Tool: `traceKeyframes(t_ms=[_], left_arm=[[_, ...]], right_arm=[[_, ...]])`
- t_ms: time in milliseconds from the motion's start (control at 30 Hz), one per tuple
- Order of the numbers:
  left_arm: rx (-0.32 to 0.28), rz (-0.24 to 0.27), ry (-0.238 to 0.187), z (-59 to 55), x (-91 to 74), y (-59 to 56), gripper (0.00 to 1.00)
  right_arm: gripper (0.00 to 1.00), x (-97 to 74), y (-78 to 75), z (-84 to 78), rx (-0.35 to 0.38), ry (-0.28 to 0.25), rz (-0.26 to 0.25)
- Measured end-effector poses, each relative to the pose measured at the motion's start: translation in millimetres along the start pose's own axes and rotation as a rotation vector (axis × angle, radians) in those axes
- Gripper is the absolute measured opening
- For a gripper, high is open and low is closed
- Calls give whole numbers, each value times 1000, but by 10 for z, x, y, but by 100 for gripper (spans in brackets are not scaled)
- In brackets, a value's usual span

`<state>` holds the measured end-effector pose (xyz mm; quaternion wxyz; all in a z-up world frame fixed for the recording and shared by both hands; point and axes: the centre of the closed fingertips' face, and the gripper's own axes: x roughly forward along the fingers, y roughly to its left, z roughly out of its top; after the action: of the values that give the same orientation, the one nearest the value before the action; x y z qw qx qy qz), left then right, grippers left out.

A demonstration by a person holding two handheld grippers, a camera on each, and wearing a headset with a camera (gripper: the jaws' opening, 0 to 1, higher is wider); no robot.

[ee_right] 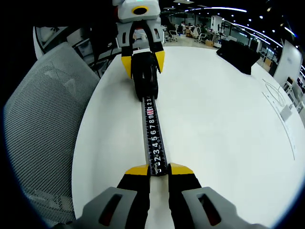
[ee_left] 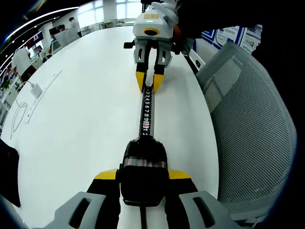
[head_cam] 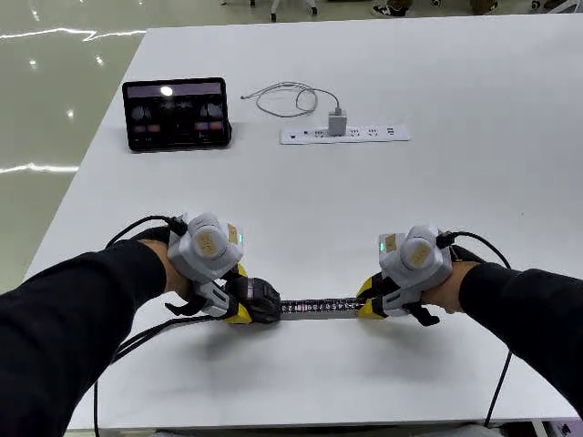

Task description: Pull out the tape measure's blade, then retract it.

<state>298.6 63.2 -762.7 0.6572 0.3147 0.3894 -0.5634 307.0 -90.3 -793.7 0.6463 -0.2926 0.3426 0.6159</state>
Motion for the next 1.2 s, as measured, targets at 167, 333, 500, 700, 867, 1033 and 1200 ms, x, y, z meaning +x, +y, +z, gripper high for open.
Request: traceKeyframes(t_ms=[167,333,500,700,867,1033,1200], left_arm=[[-4,0,-2,2,-1,0,32],[-6,2,-3,0,-1,-1,32],[-8,-2,-4,2,-4,0,32],[-2,0,5,2,-7,-1,31],[-4,2,7,-2,-8,0,31],[-7,3,8,-1,-3,-1,32],[-9,6,8,-2,-5,0,32]], right_arm=[[9,-19,-12,-24,4,1,-2],[9,-35,-12,-41,9,2,-3],[8,-47,-18,-51,8,9,-6],[8,-71,-28,-77,9,11,-8],[8,-98,-26,-105,10,16,-11],[8,-136,-31,-148,16,20,-16],[8,-149,-35,-160,16,22,-18]])
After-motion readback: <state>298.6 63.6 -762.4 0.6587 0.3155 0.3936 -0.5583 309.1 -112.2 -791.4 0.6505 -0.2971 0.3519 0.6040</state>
